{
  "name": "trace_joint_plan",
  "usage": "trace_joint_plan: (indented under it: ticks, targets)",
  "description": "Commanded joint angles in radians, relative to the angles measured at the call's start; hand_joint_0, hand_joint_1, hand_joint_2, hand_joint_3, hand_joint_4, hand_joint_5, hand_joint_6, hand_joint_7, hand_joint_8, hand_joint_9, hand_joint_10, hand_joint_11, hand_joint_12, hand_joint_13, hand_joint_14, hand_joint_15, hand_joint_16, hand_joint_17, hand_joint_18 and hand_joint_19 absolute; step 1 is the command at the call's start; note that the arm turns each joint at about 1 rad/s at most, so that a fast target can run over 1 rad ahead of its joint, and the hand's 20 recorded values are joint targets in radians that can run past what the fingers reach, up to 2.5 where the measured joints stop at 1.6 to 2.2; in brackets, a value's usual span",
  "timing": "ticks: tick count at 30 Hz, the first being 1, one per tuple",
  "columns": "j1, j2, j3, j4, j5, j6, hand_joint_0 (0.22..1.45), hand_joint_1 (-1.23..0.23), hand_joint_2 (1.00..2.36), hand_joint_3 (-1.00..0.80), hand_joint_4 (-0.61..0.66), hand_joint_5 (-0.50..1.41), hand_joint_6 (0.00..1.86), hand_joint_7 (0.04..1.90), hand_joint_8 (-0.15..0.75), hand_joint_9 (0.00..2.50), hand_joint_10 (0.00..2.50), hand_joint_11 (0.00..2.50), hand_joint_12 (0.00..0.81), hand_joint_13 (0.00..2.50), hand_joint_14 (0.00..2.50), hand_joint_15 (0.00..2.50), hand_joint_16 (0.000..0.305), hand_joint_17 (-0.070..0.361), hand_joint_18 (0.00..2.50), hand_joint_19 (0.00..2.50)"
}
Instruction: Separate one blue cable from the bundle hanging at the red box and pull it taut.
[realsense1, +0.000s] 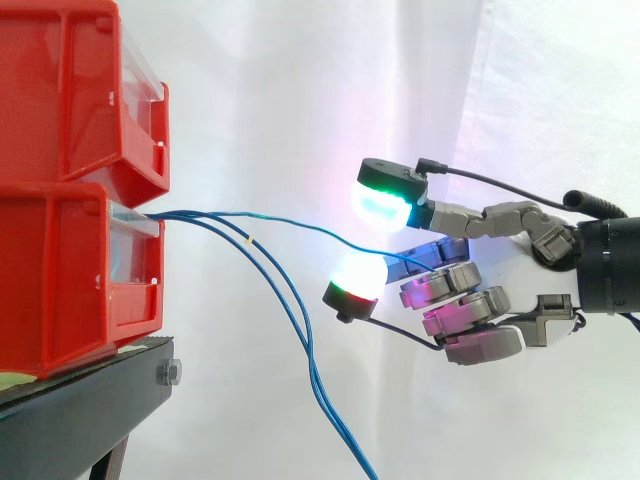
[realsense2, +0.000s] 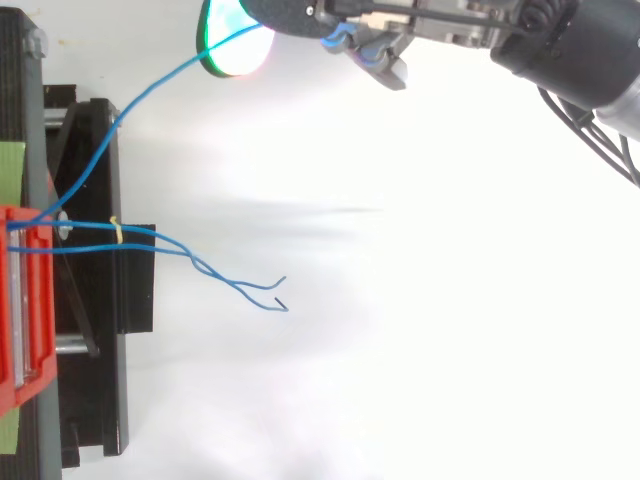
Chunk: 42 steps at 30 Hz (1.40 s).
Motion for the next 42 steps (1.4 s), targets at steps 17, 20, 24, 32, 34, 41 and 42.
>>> trace_joint_plan:
  ticks: [17, 20, 24, 32, 34, 41, 42]
  targets:
    - [0.014, 0.001, 0.000, -0.009, 0.043, 0.000, 0.60, -0.68, 1.01, -0.34, 0.13, -0.21, 0.84, 1.08, 0.262, 0.72, 2.50, 2.49, 0.445, 1.24, 2.50, 1.90, 0.038, 0.086, 1.71, 1.40]
    - [0.015, 0.001, 0.000, -0.009, 0.042, 0.000, 0.59, -0.69, 1.02, -0.29, 0.11, -0.21, 0.85, 1.08, 0.254, 0.72, 2.50, 2.49, 0.453, 1.25, 2.50, 1.90, 0.038, 0.087, 1.72, 1.40]
    - [0.015, -0.001, 0.000, -0.009, 0.040, 0.000, 0.59, -0.71, 1.02, -0.20, 0.10, -0.21, 0.85, 1.08, 0.244, 0.72, 2.50, 2.50, 0.455, 1.25, 2.50, 1.93, 0.040, 0.090, 1.72, 1.41]
    - [0.015, -0.001, 0.000, -0.008, 0.035, -0.002, 0.57, -0.55, 1.00, -0.47, 0.13, -0.21, 0.84, 1.07, 0.269, 0.72, 2.50, 2.43, 0.441, 1.25, 2.50, 1.86, 0.039, 0.087, 1.71, 1.39]
    - [0.015, 0.001, 0.000, -0.008, 0.035, -0.002, 0.60, -0.58, 1.01, -0.38, 0.13, -0.20, 0.85, 1.09, 0.256, 0.73, 2.50, 2.47, 0.443, 1.24, 2.50, 1.88, 0.038, 0.086, 1.71, 1.39]
    - [0.015, 0.001, 0.000, -0.008, 0.035, -0.003, 0.59, -0.70, 1.02, -0.11, 0.05, -0.19, 0.87, 1.11, 0.174, 0.72, 2.50, 2.50, 0.466, 1.26, 2.50, 1.92, 0.041, 0.092, 1.71, 1.39]
    - [0.015, 0.001, 0.000, -0.008, 0.034, -0.003, 0.59, -0.70, 1.02, -0.10, 0.04, -0.19, 0.87, 1.11, 0.175, 0.72, 2.50, 2.50, 0.462, 1.26, 2.50, 1.91, 0.041, 0.093, 1.71, 1.37]
